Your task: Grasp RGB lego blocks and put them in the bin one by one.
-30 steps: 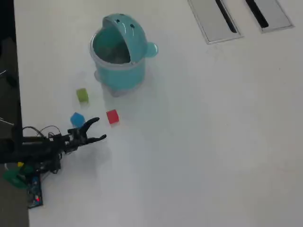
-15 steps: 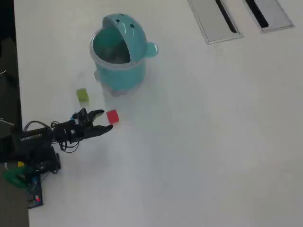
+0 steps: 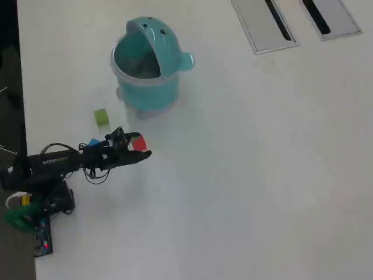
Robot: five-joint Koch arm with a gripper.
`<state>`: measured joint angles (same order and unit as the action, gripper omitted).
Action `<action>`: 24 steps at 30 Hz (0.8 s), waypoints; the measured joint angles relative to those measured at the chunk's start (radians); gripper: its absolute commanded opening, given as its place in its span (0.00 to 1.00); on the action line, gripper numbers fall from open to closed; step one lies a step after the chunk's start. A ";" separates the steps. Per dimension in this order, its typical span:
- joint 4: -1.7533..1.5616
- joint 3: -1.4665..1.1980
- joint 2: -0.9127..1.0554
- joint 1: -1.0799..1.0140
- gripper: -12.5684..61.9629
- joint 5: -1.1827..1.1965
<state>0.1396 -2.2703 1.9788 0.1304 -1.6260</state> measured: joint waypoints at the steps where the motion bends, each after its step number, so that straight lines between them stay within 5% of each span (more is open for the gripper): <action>1: 0.000 0.015 -0.023 0.002 0.61 0.000; 24: 0.000 -0.067 -0.141 0.219 0.61 -0.023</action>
<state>0.1396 -2.3378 1.8377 0.3497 -1.6490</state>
